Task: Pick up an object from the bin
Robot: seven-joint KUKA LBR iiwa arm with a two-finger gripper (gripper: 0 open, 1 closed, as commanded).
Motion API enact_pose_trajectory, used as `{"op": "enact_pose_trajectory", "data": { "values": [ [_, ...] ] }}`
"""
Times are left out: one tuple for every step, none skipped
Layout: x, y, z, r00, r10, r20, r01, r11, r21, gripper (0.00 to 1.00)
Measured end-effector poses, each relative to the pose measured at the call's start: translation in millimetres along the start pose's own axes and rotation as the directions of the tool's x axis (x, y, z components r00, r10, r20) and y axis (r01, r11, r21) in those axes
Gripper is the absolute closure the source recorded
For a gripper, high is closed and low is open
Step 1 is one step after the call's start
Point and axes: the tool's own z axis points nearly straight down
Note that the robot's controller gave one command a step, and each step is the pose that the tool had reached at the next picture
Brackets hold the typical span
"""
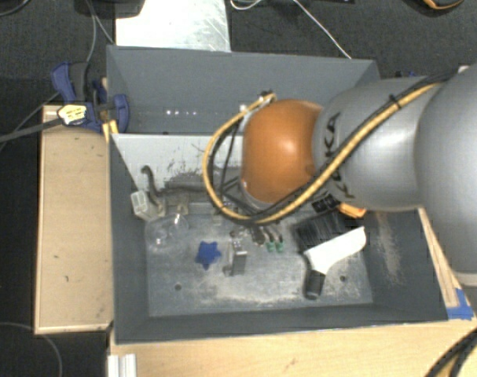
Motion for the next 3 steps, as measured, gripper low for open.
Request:
{"op": "enact_pose_trajectory", "data": {
  "values": [
    [11.7, 25.7, 61.9, 0.989, -0.149, -0.004, 0.149, 0.989, -0.001, 0.00],
    [6.0, 11.1, 67.4, 0.990, 0.139, -0.001, -0.139, 0.990, 0.000, 1.00],
    [6.0, 11.1, 67.4, 0.990, 0.141, -0.001, -0.141, 0.990, 0.000, 1.00]
  ]
}}
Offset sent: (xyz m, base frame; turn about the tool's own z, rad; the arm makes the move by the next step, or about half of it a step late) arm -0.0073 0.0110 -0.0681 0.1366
